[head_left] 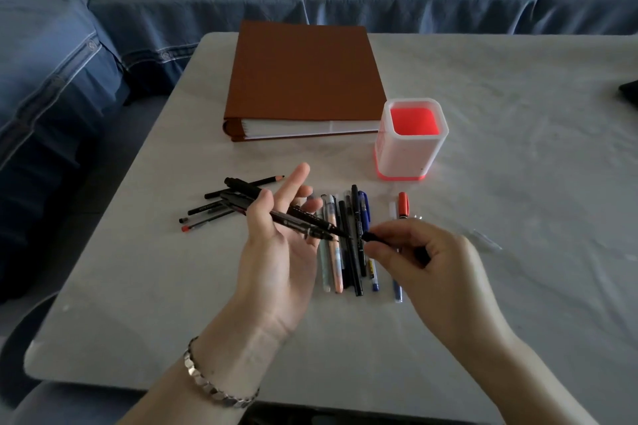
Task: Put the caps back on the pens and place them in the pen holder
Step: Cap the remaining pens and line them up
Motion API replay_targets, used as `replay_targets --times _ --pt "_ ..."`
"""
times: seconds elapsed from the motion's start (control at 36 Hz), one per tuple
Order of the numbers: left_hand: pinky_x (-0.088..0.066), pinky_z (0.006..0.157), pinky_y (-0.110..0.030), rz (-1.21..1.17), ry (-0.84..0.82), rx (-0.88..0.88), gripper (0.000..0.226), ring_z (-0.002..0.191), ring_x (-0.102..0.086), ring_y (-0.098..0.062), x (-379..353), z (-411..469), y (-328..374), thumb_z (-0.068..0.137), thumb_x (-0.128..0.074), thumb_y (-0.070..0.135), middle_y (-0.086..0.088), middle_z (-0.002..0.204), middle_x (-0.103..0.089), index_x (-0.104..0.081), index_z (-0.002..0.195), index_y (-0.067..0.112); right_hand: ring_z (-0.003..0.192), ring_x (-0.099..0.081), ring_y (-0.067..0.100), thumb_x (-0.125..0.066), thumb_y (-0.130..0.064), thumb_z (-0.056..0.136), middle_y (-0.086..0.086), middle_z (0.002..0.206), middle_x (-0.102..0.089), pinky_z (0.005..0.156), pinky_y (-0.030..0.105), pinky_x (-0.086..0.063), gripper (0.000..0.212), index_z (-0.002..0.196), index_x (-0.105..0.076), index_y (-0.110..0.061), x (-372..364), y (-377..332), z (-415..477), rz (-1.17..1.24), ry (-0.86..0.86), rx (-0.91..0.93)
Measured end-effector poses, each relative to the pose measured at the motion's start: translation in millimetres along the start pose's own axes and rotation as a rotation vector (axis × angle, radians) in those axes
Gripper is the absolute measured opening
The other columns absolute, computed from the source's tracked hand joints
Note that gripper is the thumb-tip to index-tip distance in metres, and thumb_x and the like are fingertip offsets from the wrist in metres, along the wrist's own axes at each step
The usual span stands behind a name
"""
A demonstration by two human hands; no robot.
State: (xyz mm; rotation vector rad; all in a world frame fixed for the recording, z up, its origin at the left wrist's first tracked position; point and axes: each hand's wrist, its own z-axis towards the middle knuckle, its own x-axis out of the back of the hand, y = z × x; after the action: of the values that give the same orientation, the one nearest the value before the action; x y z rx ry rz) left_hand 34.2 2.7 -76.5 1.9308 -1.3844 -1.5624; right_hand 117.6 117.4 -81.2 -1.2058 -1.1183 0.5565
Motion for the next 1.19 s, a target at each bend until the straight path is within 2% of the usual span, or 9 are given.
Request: replay_targets --times 0.42,0.53,0.69,0.78,0.86,0.94,1.06,1.14,1.19 --pt "-0.052 0.064 -0.016 0.034 -0.113 0.000 0.054 0.068 -0.059 0.000 -1 -5 -8 0.094 -0.023 0.039 0.014 0.069 -0.063 -0.075 0.083 0.028 0.045 -0.040 0.007 -0.071 -0.016 0.074 -0.015 0.059 -0.064 0.045 0.009 -0.034 0.016 0.075 -0.070 -0.032 0 -6 -2 0.087 -0.027 0.007" --pt "-0.050 0.071 -0.019 0.121 -0.118 -0.026 0.055 0.076 -0.060 0.000 1 -7 -15 0.095 -0.021 0.037 0.015 0.075 -0.066 -0.075 0.086 0.029 0.047 -0.043 0.008 -0.070 -0.016 0.075 -0.011 0.063 -0.066 0.047 0.012 -0.038 0.019 0.075 -0.070 -0.035 -1 -3 1 0.056 0.010 0.036" --pt "-0.037 0.100 -0.032 0.181 -0.053 -0.036 0.061 0.091 -0.063 -0.008 5 -10 -28 0.097 -0.018 0.028 0.007 0.078 -0.069 -0.076 0.079 0.027 0.055 -0.055 0.012 -0.065 -0.014 0.079 -0.011 0.070 -0.068 0.056 0.018 -0.045 0.031 0.073 -0.063 -0.045 6 -3 4 -0.050 0.006 0.118" --pt "-0.029 0.108 -0.037 0.189 -0.060 -0.030 0.065 0.096 -0.062 -0.010 7 -10 -31 0.098 -0.014 0.027 0.009 0.073 -0.069 -0.076 0.077 0.027 0.057 -0.056 0.014 -0.064 -0.014 0.080 -0.009 0.070 -0.066 0.057 0.019 -0.044 0.026 0.075 -0.066 -0.039 7 -3 7 -0.119 -0.035 0.139" --pt "-0.033 0.104 -0.033 0.166 -0.057 -0.038 0.063 0.094 -0.066 -0.010 8 -12 -34 0.098 -0.014 0.026 0.009 0.069 -0.068 -0.074 0.079 0.020 0.055 -0.055 0.013 -0.065 -0.014 0.081 -0.003 0.065 -0.067 0.055 0.017 -0.043 0.015 0.081 -0.071 -0.028 7 -2 9 -0.154 -0.067 0.140" --pt "-0.039 0.083 -0.028 0.184 -0.046 -0.056 0.056 0.095 -0.067 -0.013 10 -10 -35 0.099 -0.014 0.026 0.007 0.065 -0.068 -0.067 0.085 0.013 0.059 -0.058 0.016 -0.065 -0.014 0.081 0.001 0.065 -0.068 0.060 0.023 -0.045 0.017 0.079 -0.071 -0.031 4 -1 9 -0.153 -0.080 0.141" --pt "-0.052 0.073 -0.020 0.192 -0.045 -0.086 0.058 0.095 -0.068 -0.014 11 -5 -32 0.099 -0.015 0.026 0.006 0.068 -0.065 -0.070 0.086 0.011 0.062 -0.060 0.012 -0.065 -0.016 0.081 -0.019 0.071 -0.068 0.062 0.019 -0.047 0.032 0.072 -0.061 -0.046 1 -4 9 -0.065 -0.140 0.053" --pt "-0.047 0.088 -0.031 0.251 -0.040 -0.142 0.058 0.098 -0.066 -0.013 9 3 -25 0.099 -0.017 0.029 0.007 0.078 -0.070 -0.073 0.087 0.019 0.048 -0.050 0.008 -0.062 -0.019 0.083 -0.014 0.060 -0.066 0.050 0.013 -0.042 0.022 0.076 -0.062 -0.040 1 -1 13 0.014 -0.162 -0.052" --pt "-0.043 0.097 -0.036 0.278 -0.004 -0.176 0.049 0.099 -0.065 -0.010 7 9 -18 0.097 -0.023 0.032 0.011 0.079 -0.071 -0.070 0.093 0.020 0.053 -0.046 0.005 -0.054 -0.019 0.089 -0.006 0.063 -0.060 0.056 0.018 -0.042 0.019 0.087 -0.060 -0.037 4 8 17 0.046 -0.153 -0.181"
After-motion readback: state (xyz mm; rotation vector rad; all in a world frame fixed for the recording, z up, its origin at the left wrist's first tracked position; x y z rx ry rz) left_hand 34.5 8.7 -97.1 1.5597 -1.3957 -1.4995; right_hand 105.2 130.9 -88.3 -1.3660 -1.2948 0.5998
